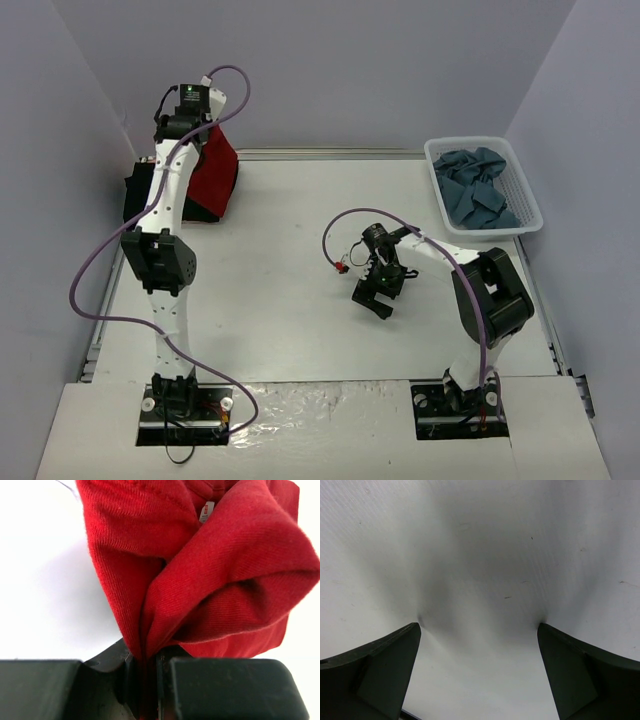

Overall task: Fold and stack the t-shirts
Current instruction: Put the neatly folded tshirt into the corner of the board with the left arm

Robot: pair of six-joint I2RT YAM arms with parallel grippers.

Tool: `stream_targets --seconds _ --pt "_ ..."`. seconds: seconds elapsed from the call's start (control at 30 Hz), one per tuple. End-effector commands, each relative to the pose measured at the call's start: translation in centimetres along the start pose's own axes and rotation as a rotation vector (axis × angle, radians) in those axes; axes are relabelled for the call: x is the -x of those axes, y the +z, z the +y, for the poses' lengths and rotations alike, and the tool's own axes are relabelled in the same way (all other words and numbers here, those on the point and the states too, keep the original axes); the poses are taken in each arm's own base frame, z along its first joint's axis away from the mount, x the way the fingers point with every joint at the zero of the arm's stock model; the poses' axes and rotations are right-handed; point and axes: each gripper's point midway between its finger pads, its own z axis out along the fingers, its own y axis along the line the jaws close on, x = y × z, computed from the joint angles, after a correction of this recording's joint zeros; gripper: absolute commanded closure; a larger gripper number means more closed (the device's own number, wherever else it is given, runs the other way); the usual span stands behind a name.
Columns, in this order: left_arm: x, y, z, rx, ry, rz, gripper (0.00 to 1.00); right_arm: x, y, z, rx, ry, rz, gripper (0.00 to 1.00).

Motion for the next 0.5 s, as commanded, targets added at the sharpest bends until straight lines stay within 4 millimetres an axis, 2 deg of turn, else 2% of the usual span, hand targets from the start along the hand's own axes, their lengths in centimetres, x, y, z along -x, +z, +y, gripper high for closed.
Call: stream_targets --seconds 0.0,0.23,0.47 --pt "1.9 -2.6 4.0 0.095 -0.040 -0.086 0.98 -2.7 2.2 1.9 0.098 0.037 0.103 0.00" --pt "0.5 -0.8 4.8 0.112 -0.048 -0.061 0.98 -3.0 2.5 1.7 0.104 0.056 0.114 0.00" --pt "0.0 0.3 5.7 0.132 -0.050 -0.056 0.98 -3.6 2.8 1.5 0.108 0.073 0.132 0.00"
